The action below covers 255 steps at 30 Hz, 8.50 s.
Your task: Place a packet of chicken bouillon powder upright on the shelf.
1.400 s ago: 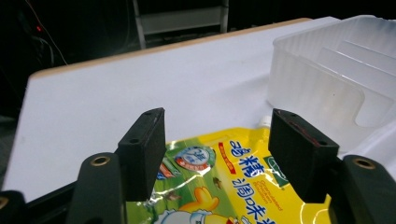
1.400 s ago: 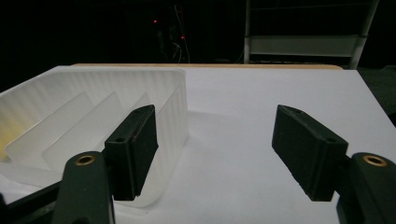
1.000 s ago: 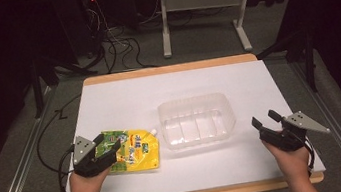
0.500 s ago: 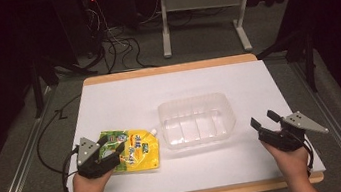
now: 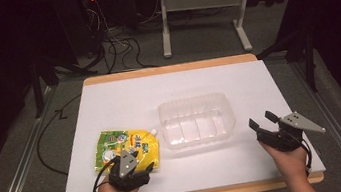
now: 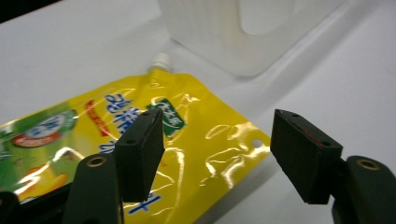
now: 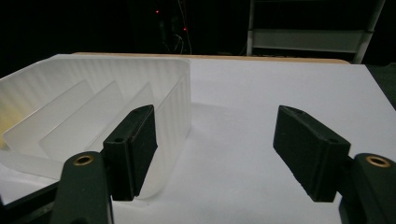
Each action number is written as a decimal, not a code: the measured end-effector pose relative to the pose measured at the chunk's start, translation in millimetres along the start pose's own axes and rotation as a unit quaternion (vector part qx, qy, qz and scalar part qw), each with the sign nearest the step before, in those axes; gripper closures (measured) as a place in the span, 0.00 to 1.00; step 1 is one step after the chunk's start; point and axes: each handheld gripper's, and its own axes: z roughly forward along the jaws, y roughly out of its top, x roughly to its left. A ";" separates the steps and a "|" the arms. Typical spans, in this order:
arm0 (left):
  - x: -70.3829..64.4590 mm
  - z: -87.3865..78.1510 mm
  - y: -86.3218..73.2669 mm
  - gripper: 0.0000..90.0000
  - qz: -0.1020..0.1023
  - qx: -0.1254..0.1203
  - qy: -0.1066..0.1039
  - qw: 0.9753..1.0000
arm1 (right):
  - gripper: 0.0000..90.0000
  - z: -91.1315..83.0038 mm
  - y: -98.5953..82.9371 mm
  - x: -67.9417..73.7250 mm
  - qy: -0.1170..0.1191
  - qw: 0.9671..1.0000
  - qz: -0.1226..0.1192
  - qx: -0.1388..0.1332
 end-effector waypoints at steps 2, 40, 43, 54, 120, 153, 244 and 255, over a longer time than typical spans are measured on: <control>-5.0 4.3 -0.5 0.39 0.009 0.008 -0.005 1.000 | 0.34 -0.1 -0.1 -0.2 0.000 1.000 0.001 0.000; -0.8 11.1 0.4 0.88 0.061 0.009 0.077 0.995 | 0.37 -1.6 -1.7 -5.9 0.005 0.999 0.034 -0.003; -2.4 15.1 -3.0 0.81 0.074 0.025 0.071 0.994 | 0.37 -1.2 -2.0 -6.4 0.005 0.999 0.034 -0.002; -7.3 17.5 0.2 1.00 0.095 0.027 0.078 0.992 | 0.38 -0.2 -3.2 -6.8 0.007 0.999 0.038 0.000; 89.5 -65.7 25.7 1.00 -0.141 -0.252 0.091 0.953 | 0.43 3.7 -5.9 0.1 0.019 0.999 0.027 0.012; 87.0 -31.7 26.6 1.00 -0.125 -0.199 0.099 0.967 | 1.00 65.7 -8.4 30.9 0.020 0.993 -0.046 0.108; 0.0 15.1 116.7 1.00 -0.141 -0.275 0.040 0.950 | 1.00 30.0 -6.7 18.0 0.017 0.997 -0.032 0.064; -4.5 26.2 125.2 1.00 -0.102 -0.279 0.033 0.954 | 1.00 29.0 -6.7 16.9 0.017 0.997 -0.029 0.063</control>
